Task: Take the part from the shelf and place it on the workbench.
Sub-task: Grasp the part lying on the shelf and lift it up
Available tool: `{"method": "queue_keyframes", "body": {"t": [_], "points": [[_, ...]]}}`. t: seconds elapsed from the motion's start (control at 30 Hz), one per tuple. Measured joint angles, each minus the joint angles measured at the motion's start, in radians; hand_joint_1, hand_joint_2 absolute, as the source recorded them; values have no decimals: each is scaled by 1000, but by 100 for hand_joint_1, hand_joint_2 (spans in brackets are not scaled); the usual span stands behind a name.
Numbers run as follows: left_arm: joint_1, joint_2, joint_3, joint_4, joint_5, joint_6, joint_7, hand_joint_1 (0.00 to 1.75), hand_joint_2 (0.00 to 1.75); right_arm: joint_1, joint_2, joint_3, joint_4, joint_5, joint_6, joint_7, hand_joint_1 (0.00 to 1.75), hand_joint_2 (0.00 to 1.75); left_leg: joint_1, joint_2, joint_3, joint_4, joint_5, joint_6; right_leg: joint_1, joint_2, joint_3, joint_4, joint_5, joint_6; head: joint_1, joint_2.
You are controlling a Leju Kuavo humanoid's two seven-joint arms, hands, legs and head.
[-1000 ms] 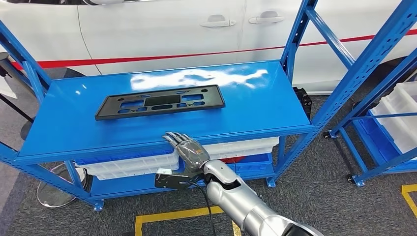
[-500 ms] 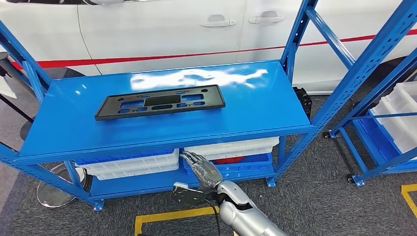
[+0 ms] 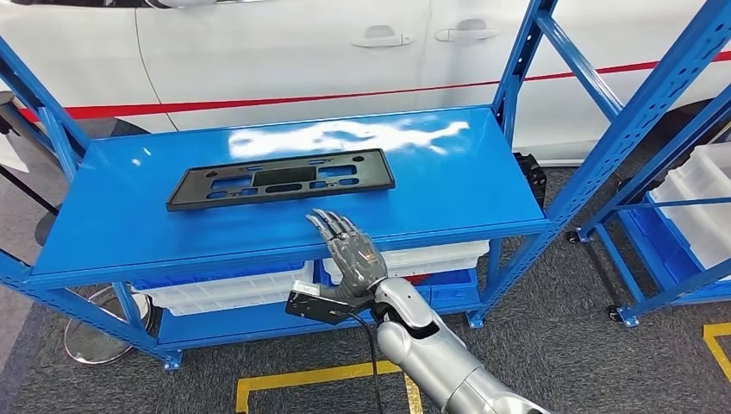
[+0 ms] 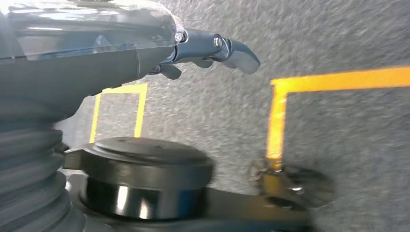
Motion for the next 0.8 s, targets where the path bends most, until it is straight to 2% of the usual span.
{"method": "queue_keyframes", "body": {"t": [0.1,0.23,0.43,0.63,0.8], "points": [[16,6,-98,-11,-12,-28,4,0,175,-5,3,5,-53,-2,25,8,0,175,0,-1,-2,0,0,0,0,-1,-1,0,0,0,0,0],[-13,12,-204,1,31,-103,17,0,0,-52,38,7,-43,-45,78,-5,0,175,0,0,-1,0,0,0,0,0,-1,0,1,1,0,0],[-34,12,-240,10,86,-109,-5,0,0,-78,76,7,25,-74,86,-37,0,175,0,-1,-1,0,1,1,0,-1,0,0,1,1,0,0],[-36,12,-240,16,135,-153,-36,0,0,-82,78,8,111,-87,49,-65,0,175,0,-1,-1,0,1,1,0,-1,0,-1,1,1,0,0],[-35,12,-239,22,152,-166,-54,0,0,-84,76,8,154,-108,37,-75,0,175,-4,-1,-4,7,-4,8,-4,-1,0,-5,2,7,0,0]]}}
